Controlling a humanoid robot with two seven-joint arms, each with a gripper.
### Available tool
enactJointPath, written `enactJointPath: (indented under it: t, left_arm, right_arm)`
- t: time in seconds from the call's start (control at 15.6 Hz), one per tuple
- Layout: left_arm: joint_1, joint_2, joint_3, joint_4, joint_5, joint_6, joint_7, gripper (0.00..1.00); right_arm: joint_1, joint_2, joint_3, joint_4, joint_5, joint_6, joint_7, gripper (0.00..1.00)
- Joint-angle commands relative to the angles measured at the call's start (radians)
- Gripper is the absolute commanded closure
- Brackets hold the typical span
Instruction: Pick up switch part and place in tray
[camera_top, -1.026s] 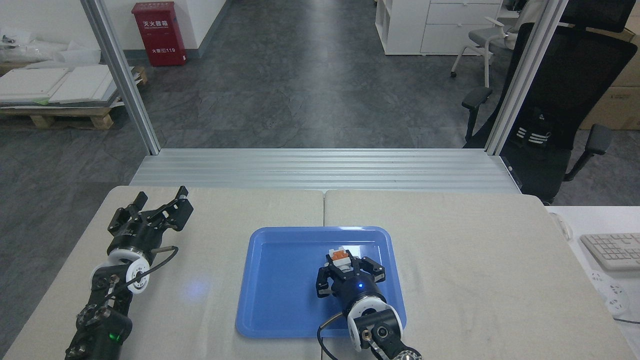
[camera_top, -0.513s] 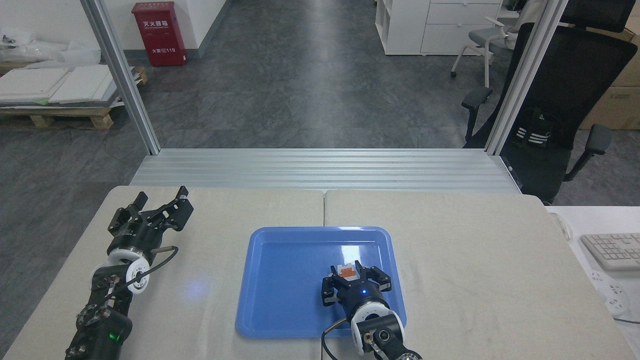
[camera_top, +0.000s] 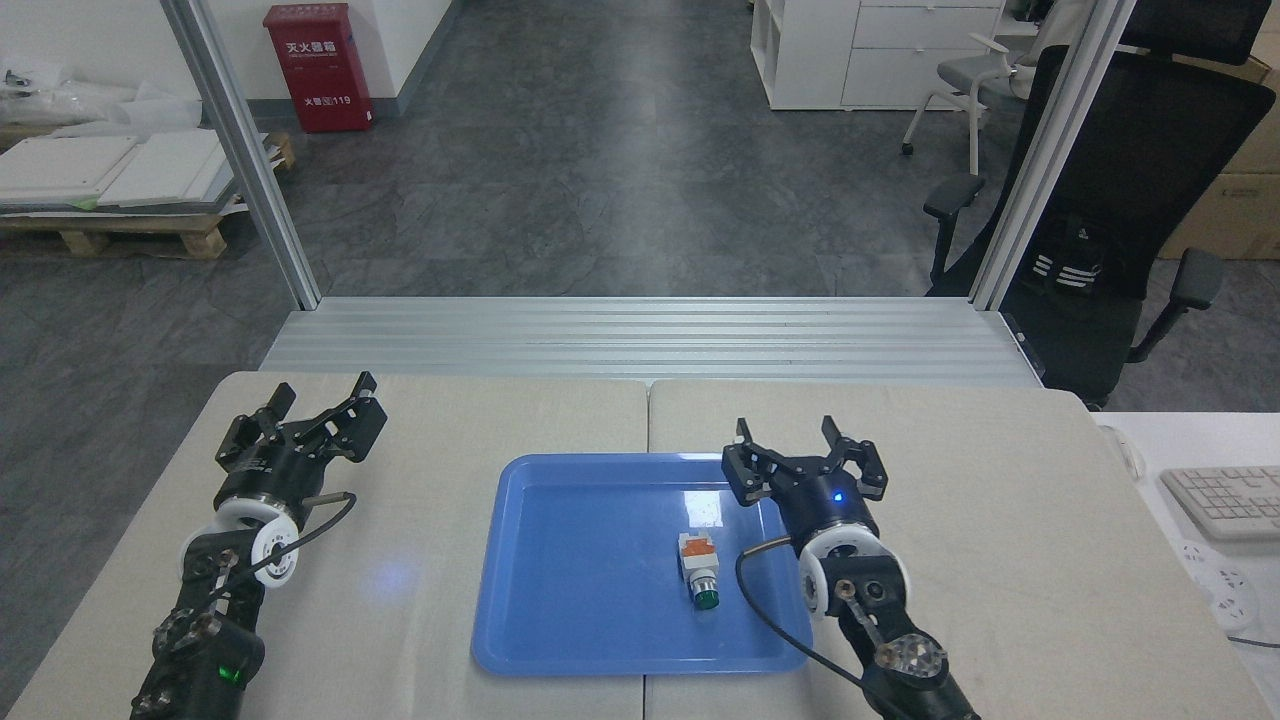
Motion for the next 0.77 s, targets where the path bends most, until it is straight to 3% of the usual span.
enactJointPath:
  t: [0.0, 0.19, 0.71]
  left_arm:
    - [0.0, 0.0, 0.0, 0.0, 0.0, 0.0, 0.0, 0.0]
    - [0.0, 0.0, 0.0, 0.0, 0.0, 0.0, 0.0, 0.0]
    - [0.0, 0.0, 0.0, 0.0, 0.0, 0.0, 0.0, 0.0]
  right_arm:
    - [-0.01, -0.139, -0.235, 0.0, -0.108, -0.262, -0.081, 0.02]
    - [0.019, -0.253, -0.249, 0.011, -0.21, -0.281, -0.081, 0.02]
    - [0.061, -0.244, -0.243, 0.011, -0.208, -0.277, -0.075, 0.01]
